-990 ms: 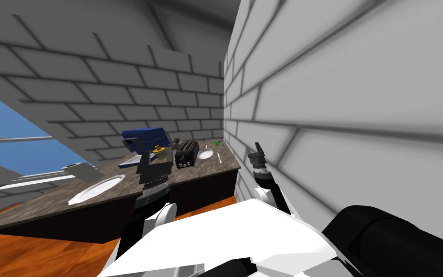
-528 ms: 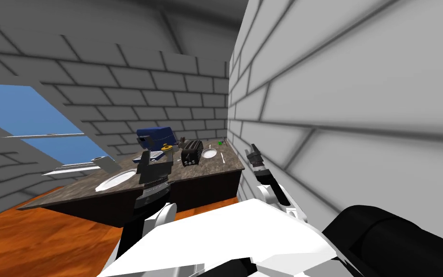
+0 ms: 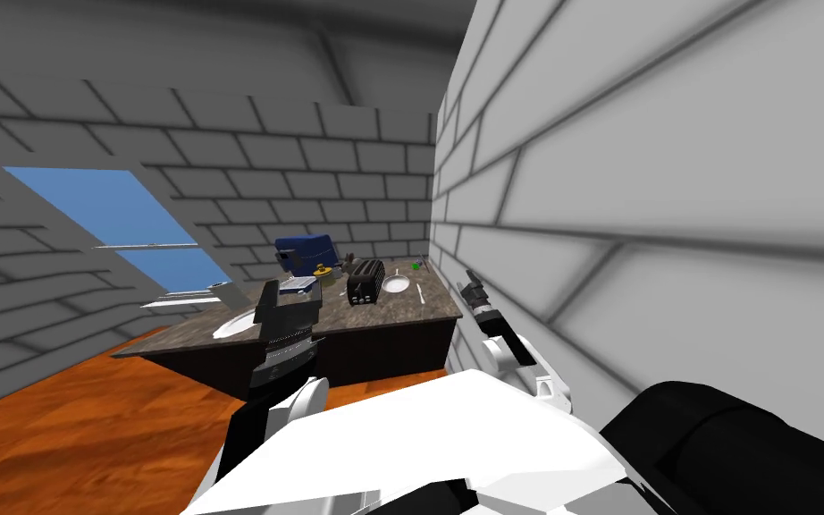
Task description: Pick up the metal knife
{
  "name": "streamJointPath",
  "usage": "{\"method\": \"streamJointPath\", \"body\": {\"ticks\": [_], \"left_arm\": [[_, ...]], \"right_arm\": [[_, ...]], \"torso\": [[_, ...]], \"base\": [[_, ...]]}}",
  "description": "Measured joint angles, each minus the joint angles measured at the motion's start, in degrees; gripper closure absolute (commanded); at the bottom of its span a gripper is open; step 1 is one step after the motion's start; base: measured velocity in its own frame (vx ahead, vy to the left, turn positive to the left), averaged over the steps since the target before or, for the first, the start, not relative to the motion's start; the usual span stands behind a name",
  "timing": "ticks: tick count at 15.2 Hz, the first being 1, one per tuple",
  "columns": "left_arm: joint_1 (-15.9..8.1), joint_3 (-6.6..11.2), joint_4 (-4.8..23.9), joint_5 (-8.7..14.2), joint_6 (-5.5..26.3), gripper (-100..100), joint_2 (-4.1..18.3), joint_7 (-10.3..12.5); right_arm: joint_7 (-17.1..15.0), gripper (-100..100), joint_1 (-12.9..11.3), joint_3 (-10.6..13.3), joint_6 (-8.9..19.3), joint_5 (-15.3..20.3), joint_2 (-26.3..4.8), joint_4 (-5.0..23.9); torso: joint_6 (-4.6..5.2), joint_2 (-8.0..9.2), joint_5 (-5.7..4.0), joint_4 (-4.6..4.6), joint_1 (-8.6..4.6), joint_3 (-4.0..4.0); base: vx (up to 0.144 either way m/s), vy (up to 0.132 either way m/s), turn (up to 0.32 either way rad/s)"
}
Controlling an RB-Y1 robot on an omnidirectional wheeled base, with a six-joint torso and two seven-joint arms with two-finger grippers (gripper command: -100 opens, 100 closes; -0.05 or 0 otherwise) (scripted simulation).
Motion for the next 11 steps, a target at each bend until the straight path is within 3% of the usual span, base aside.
{"method": "streamJointPath", "body": {"ticks": [11], "left_arm": [[0.00, 0.00, 0.00, 0.00, 0.00, 0, 0.00, 0.00]], "right_arm": [[-9.30, -100, -4.81, -4.60, 13.45, -1.31, -5.41, 7.30]], "torso": [[0.02, -0.02, 0.00, -0.01, 0.00, -0.01]], "base": [[0.005, 0.017, 0.133]]}}
